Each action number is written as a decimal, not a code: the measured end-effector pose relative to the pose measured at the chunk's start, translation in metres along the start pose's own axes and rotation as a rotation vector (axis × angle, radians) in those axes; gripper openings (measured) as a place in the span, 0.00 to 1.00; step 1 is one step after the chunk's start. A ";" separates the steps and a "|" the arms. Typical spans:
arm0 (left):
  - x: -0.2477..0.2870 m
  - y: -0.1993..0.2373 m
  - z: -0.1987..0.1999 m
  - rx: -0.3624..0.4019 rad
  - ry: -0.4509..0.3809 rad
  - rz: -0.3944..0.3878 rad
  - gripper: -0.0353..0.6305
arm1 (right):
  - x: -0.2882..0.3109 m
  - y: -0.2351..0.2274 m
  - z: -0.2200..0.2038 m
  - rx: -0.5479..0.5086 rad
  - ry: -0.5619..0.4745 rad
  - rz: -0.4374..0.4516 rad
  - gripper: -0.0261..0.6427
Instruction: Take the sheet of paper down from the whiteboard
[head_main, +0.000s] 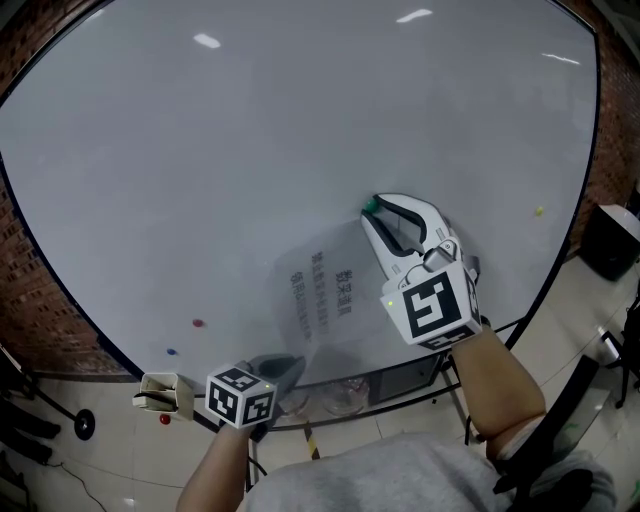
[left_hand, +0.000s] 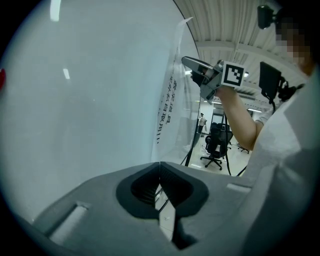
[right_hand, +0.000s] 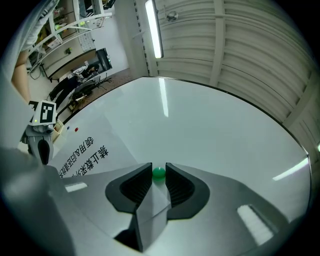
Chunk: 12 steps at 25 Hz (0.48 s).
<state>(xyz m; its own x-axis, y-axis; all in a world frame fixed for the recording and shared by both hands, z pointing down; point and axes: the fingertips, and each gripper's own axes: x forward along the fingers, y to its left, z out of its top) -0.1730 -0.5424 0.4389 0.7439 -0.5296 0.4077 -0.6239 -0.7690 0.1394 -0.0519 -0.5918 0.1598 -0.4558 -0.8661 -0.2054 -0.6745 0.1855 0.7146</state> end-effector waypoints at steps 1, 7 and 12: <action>-0.001 -0.001 0.001 0.002 -0.002 0.001 0.06 | 0.000 0.000 0.000 -0.002 0.002 0.001 0.16; -0.004 -0.009 0.003 -0.013 -0.020 -0.019 0.06 | -0.010 -0.004 0.001 0.024 0.000 0.001 0.19; -0.012 -0.017 -0.005 -0.008 -0.032 -0.041 0.06 | -0.034 0.001 0.001 0.033 0.039 -0.022 0.16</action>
<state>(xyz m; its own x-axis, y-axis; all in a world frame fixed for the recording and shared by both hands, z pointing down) -0.1725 -0.5208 0.4363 0.7762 -0.5085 0.3727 -0.5941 -0.7878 0.1625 -0.0377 -0.5617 0.1666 -0.4184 -0.8873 -0.1942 -0.7029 0.1808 0.6880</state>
